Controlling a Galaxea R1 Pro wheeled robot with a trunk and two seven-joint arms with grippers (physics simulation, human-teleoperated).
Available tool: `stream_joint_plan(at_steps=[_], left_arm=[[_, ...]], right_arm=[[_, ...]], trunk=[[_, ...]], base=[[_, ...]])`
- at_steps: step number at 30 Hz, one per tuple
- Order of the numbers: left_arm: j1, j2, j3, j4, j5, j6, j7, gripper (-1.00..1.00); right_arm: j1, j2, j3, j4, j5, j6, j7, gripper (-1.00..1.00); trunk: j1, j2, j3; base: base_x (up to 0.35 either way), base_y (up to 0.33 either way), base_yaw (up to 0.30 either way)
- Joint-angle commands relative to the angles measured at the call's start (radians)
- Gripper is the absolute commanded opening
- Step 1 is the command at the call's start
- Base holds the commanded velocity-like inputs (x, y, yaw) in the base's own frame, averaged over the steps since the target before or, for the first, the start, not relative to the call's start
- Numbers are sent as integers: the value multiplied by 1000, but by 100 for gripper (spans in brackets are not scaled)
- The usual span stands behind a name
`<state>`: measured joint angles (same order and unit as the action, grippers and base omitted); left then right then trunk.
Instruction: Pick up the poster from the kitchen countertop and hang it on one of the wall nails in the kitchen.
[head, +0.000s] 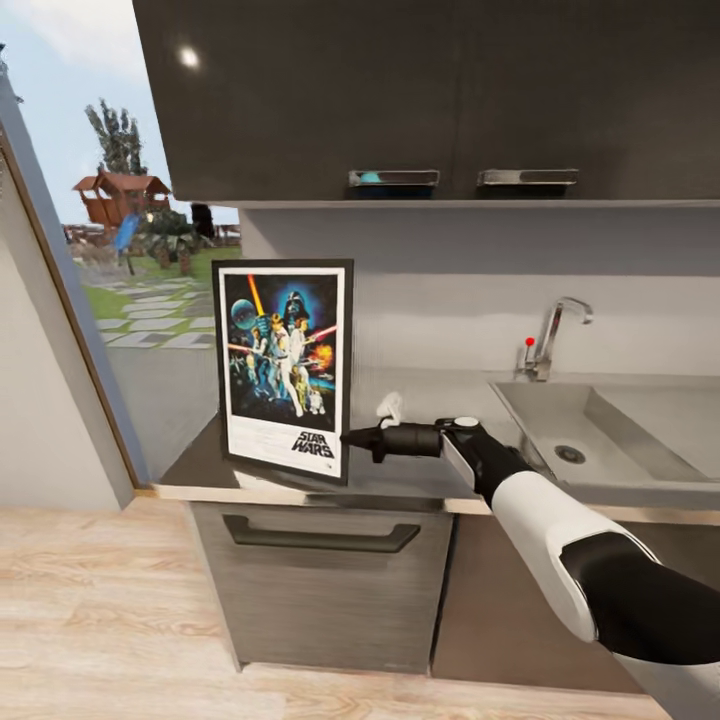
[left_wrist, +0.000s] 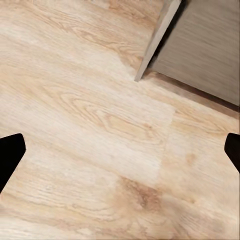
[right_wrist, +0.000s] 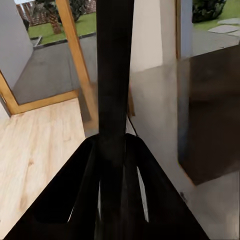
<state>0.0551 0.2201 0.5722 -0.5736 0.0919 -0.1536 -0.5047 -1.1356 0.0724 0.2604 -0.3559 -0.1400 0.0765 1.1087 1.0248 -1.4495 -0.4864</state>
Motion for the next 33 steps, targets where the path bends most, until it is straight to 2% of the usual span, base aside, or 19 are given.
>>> stream_joint_plan(at_steps=[1, 11, 18, 33], left_arm=[[0, 1, 0, 1, 9, 2, -6, 100], [0, 8, 1, 1, 9, 2, -6, 100], [0, 11, 3, 1, 9, 2, -6, 100], [0, 17, 6, 1, 11, 2, -6, 100]], right_arm=[[-1, 1, 7, -12, -12, 23, 1, -100], [-1, 3, 9, -36, -12, 44, -4, -100], [-1, 4, 10, -37, -13, 45, -32, -100], [-1, 4, 10, -37, -13, 42, -34, -100]], trunk=[[0, -1, -1], [0, -1, -1], [0, -1, -1], [0, -1, 0]], base=[[40, 288, 0], [10, 272, 47], [-38, 97, 263], [-193, 226, 291]])
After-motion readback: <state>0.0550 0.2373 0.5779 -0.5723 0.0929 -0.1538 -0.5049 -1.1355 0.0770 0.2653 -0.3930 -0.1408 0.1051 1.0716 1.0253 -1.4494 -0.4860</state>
